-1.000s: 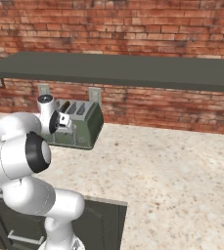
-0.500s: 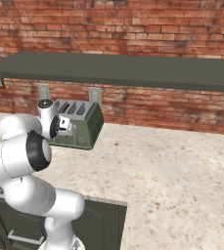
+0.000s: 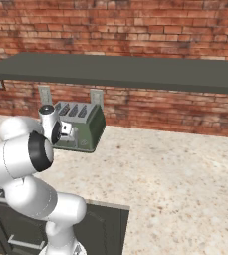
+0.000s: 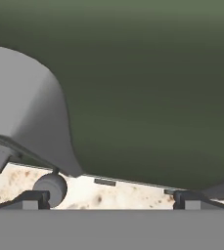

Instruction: Start the toaster. Once the lever pops up, take the bread to the plate on the dining counter.

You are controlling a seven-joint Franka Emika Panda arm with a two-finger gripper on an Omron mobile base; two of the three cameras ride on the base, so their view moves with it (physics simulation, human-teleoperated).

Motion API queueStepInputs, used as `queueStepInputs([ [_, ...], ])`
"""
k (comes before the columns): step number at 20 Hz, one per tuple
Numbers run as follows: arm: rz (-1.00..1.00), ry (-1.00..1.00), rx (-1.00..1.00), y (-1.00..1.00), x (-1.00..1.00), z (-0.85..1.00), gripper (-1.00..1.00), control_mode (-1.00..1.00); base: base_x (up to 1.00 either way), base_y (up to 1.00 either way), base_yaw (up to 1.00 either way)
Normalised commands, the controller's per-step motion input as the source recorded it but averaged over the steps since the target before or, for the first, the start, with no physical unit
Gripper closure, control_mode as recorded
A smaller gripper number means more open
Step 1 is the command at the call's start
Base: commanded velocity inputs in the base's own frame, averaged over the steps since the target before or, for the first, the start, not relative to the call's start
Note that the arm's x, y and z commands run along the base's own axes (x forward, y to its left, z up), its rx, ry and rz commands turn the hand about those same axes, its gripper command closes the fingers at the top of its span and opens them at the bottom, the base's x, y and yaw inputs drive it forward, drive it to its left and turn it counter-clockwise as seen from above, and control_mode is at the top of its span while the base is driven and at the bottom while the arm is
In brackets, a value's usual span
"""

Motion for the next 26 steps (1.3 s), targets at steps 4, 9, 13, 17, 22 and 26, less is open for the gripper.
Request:
queueStepInputs([
  [4,0.0,0.0,0.0,0.0,0.0,-0.16,-1.0,-1.0,0.0,0.0,0.0],
  [9,0.0,0.0,0.0,0.0,0.0,-0.19,-1.0,-1.0,0.0,0.0,0.0],
  [13,0.0,0.0,0.0,0.0,0.0,-0.18,-1.0,-1.0,0.0,0.0,0.0],
  [17,0.0,-0.01,0.0,0.0,0.0,-0.06,-1.0,-1.0,0.0,0.0,0.0],
  [22,0.0,0.0,0.0,0.0,0.0,0.0,-1.0,-1.0,0.0,0.0,0.0],
  [26,0.0,-0.03,0.0,-0.01,0.0,0.11,-1.0,-1.0,0.0,0.0,0.0],
])
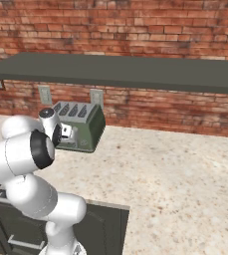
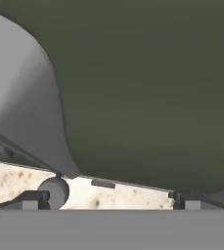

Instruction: Start the toaster. Once the lever pops up, take the bread to the plate on the dining counter.

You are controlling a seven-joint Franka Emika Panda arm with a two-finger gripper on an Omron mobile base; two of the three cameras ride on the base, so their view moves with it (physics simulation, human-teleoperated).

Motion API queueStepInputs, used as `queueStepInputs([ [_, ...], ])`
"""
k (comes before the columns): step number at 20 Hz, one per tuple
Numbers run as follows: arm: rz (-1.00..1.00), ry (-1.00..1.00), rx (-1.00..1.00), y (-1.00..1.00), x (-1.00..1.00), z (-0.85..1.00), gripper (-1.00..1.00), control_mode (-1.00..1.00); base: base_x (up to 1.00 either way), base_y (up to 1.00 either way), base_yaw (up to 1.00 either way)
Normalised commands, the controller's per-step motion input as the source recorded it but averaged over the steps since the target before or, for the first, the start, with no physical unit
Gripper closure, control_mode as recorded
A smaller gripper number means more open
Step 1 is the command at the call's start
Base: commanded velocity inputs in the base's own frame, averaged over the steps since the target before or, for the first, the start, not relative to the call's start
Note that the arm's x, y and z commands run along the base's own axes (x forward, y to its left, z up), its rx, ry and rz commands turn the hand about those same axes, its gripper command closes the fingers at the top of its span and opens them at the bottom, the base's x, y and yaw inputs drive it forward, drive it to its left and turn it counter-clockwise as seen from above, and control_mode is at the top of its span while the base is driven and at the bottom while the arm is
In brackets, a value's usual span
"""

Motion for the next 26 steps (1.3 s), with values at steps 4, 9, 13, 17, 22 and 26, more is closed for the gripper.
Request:
queueStepInputs([
  [4,0.0,-0.04,0.0,0.0,-0.03,0.23,-1.0,-1.0,0.0,0.0,0.0],
  [9,-0.01,0.0,0.0,0.0,-0.03,0.29,-1.0,-1.0,0.0,0.0,0.0],
  [13,-0.02,0.0,0.0,0.0,-0.01,0.34,-1.0,-1.0,0.0,0.0,0.0],
  [17,-0.02,0.0,0.0,0.0,0.0,0.37,-1.0,-1.0,0.0,0.0,0.0],
  [22,-0.02,-0.02,0.0,0.0,0.0,0.32,-1.0,-1.0,0.0,0.0,0.0],
  [26,0.0,-0.03,0.0,-0.01,0.0,0.22,-1.0,-1.0,0.0,0.0,0.0],
])
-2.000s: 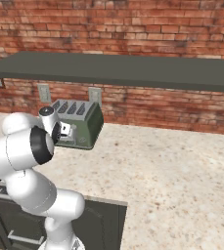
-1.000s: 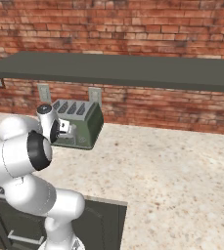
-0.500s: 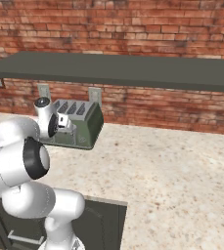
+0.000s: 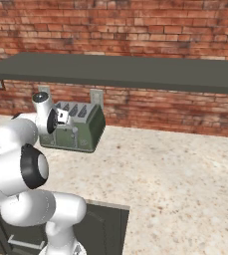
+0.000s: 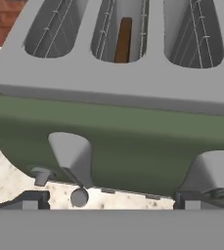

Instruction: Start the toaster. Once the lever pops up, take the bread to the plate on the dining counter.

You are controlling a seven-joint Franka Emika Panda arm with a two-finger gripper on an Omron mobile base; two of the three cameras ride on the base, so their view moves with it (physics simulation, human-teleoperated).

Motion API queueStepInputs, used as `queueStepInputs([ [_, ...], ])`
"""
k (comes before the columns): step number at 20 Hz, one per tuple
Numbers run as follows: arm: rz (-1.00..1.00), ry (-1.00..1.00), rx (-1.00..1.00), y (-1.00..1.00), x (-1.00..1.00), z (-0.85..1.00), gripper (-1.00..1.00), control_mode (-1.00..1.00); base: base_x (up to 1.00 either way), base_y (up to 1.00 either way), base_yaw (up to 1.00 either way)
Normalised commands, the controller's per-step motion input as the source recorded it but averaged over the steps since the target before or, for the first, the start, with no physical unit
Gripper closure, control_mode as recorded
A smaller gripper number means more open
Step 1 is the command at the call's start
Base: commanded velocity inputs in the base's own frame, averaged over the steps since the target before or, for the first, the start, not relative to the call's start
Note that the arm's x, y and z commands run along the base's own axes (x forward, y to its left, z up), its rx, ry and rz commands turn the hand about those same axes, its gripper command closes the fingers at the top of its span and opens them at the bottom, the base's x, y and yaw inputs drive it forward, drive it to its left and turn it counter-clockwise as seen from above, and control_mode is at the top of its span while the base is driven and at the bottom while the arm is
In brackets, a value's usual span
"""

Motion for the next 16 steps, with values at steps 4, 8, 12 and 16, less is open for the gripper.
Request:
queueStepInputs([
  [4,0.0,-0.07,0.0,-0.04,0.0,0.19,-1.0,-1.0,0.0,0.0,0.0],
  [8,0.0,-0.15,0.0,-0.03,0.0,0.15,-1.0,-1.0,0.0,0.0,0.0],
  [12,0.0,-0.19,0.0,0.0,0.0,0.14,-1.0,-1.0,0.0,0.0,0.0],
  [16,0.0,-0.19,0.0,0.0,0.0,0.03,-1.0,-1.0,0.0,0.0,0.0],
])
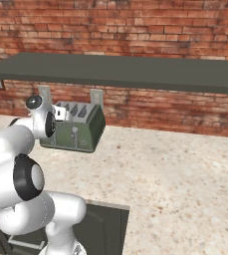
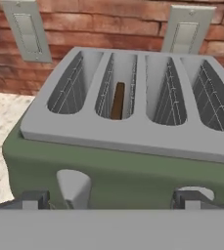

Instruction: Start the toaster. Once the lever pops up, take the bread to the plate on the dining counter.

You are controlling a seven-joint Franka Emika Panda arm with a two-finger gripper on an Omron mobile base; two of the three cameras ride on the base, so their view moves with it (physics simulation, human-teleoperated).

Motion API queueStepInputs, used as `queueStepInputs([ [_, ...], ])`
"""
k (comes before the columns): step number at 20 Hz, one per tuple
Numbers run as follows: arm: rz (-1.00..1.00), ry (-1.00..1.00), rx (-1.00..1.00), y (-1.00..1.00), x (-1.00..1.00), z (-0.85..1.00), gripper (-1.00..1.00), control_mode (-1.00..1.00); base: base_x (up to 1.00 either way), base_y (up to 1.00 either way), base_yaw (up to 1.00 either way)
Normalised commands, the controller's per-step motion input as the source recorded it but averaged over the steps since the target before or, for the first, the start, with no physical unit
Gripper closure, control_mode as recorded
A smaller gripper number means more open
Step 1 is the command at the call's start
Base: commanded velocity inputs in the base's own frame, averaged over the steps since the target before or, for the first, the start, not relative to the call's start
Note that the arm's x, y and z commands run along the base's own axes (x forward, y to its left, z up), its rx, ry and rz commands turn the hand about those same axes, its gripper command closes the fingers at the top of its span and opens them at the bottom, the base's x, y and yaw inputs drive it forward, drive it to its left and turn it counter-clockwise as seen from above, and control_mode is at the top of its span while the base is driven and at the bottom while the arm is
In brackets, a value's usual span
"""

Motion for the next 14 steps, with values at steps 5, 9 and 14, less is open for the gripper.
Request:
queueStepInputs([
  [5,0.0,-0.16,0.0,0.0,0.0,0.02,-1.0,-1.0,0.0,0.0,0.0],
  [9,0.0,-0.13,0.0,0.0,0.0,0.09,-1.0,-1.0,0.0,0.0,0.0],
  [14,0.0,-0.11,0.0,0.0,0.0,0.17,-1.0,-1.0,0.0,0.0,0.0],
])
